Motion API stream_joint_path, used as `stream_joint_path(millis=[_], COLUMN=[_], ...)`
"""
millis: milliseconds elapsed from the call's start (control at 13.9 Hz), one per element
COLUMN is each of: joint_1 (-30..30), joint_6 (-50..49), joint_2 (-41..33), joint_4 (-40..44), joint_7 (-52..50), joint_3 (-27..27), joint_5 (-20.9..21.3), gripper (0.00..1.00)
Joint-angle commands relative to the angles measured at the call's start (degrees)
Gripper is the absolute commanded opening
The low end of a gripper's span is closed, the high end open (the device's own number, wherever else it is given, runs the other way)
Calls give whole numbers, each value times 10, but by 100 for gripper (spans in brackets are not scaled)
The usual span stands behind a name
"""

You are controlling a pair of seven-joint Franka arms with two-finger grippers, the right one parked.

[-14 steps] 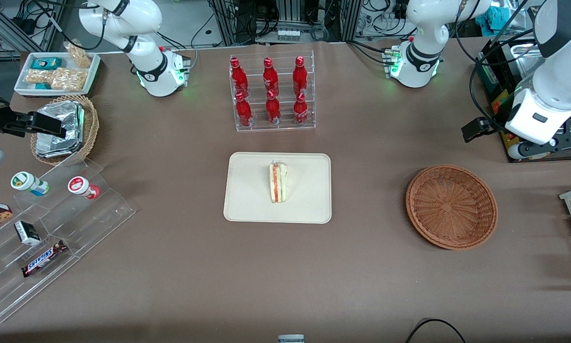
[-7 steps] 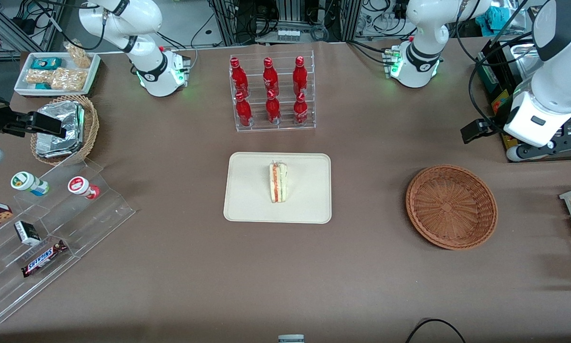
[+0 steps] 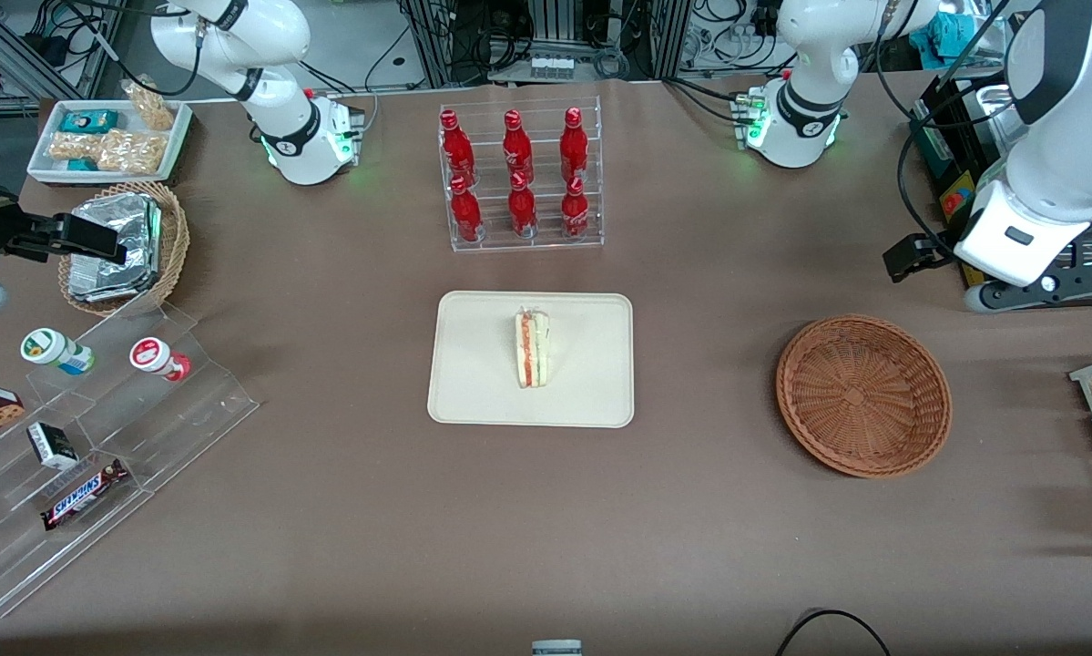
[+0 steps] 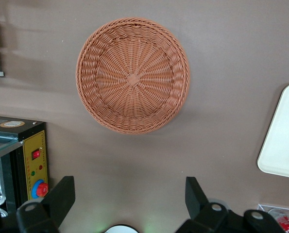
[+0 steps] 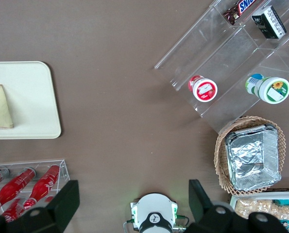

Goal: Place sandwich from basket to tray

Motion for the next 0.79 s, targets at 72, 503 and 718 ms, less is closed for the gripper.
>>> stream_joint_path(millis=[72, 503, 718], joint_1=[-12, -12, -12], joint_6=[5, 14, 12], joint_2=[5, 8, 7], joint_4=[7, 14, 13], joint_7=[10, 8, 7], joint_3=[-2, -1, -1], joint_5=[9, -31, -30], gripper=[100, 100, 100])
